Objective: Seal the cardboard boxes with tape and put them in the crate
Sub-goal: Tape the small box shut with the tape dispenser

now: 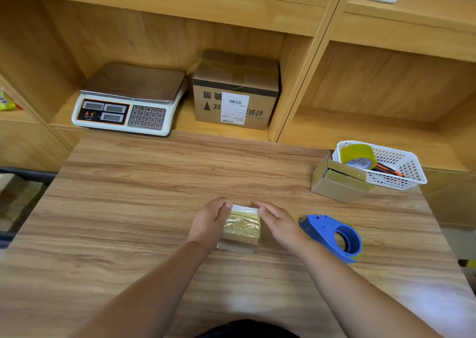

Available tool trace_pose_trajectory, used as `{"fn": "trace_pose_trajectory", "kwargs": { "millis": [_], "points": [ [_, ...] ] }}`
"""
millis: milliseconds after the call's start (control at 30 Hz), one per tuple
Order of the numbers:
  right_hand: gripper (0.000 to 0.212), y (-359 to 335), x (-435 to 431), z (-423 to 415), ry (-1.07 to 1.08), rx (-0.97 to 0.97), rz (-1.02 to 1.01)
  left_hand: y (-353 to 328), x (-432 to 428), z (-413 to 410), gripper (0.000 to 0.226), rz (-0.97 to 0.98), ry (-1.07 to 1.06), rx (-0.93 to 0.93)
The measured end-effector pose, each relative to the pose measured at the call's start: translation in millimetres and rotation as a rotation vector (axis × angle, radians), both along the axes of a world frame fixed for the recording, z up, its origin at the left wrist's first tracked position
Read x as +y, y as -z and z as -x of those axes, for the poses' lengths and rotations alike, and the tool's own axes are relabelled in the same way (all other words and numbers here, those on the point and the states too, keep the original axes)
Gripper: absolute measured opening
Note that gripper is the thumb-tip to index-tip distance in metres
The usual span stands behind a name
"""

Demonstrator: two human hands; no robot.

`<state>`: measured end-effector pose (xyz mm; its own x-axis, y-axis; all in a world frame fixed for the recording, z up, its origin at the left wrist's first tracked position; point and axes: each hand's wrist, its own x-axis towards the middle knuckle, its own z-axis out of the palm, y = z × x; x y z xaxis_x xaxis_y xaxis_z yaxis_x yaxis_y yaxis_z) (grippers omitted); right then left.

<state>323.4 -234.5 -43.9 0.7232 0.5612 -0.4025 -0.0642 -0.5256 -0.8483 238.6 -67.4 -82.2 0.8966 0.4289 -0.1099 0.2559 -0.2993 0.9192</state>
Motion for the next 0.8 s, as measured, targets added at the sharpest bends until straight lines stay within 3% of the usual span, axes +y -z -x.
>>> {"fn": "trace_pose_trajectory", "kwargs": {
  "millis": [133, 267, 467, 667, 767, 800],
  "points": [
    [0.048, 1, -4, 5, -0.052, -0.011, -0.015, -1, 1, -1, 0.019, -0.019, -0.004, 0.013],
    [0.038, 6, -2, 9, 0.05, -0.024, -0.098, 0, -2, -1, 0.022, -0.036, -0.025, 0.01],
    [0.025, 14, 1, 11, 0.124, -0.163, -0.058, -6, -6, 2, 0.023, 0.032, -0.048, 0.053],
    [0.03, 11, -1, 12, 0.167, -0.173, -0.009, -13, -2, 10, 0.037, 0.114, -0.063, 0.121],
    [0.016, 13, -2, 14, 0.195, -0.175, 0.053, -17, -5, 14, 0.034, 0.121, -0.014, 0.171],
    [0.025, 12, 0, 16, 0.2, -0.187, 0.06, -17, -7, 15, 0.031, 0.098, 0.003, 0.182]
  ]
}}
